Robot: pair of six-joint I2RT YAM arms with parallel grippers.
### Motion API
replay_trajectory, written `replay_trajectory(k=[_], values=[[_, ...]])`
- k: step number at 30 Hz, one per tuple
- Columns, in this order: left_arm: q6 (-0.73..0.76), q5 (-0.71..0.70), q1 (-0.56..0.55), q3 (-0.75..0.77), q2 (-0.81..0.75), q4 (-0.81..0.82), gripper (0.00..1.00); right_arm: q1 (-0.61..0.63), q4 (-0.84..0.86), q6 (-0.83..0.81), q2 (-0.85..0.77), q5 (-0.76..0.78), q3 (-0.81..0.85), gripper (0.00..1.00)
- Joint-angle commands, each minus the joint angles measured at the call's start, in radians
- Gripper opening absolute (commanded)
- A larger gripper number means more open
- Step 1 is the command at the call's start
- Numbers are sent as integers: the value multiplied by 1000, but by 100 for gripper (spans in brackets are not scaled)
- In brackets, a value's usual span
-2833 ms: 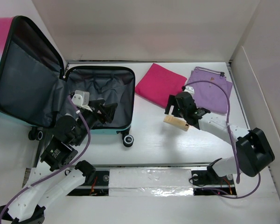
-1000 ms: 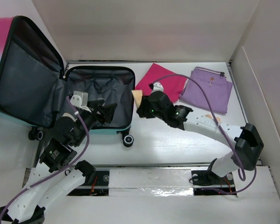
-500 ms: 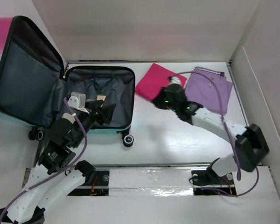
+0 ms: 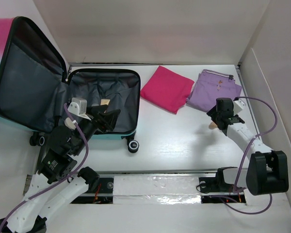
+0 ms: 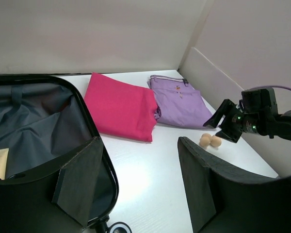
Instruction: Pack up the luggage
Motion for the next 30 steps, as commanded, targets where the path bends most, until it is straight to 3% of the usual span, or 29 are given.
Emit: replay_trajectory(k=[1,10,15,24,30], values=[[-9,28,3,6,-14,57,60,-44,-26,-15,13,18,61,69],[-15,48,3,3,-43,63,60,-94,-34,-64,154,-92,130,65],[-18,51,3,3,-45,65,60,-94,-46,-67,236,-118,168,57],[-17,49,3,4,-57,65,60,-64,-83,-61,248,-106,142,46],[-15,43,3,3,-69,62,60,-1,-126,-32,214,-80,81,51]])
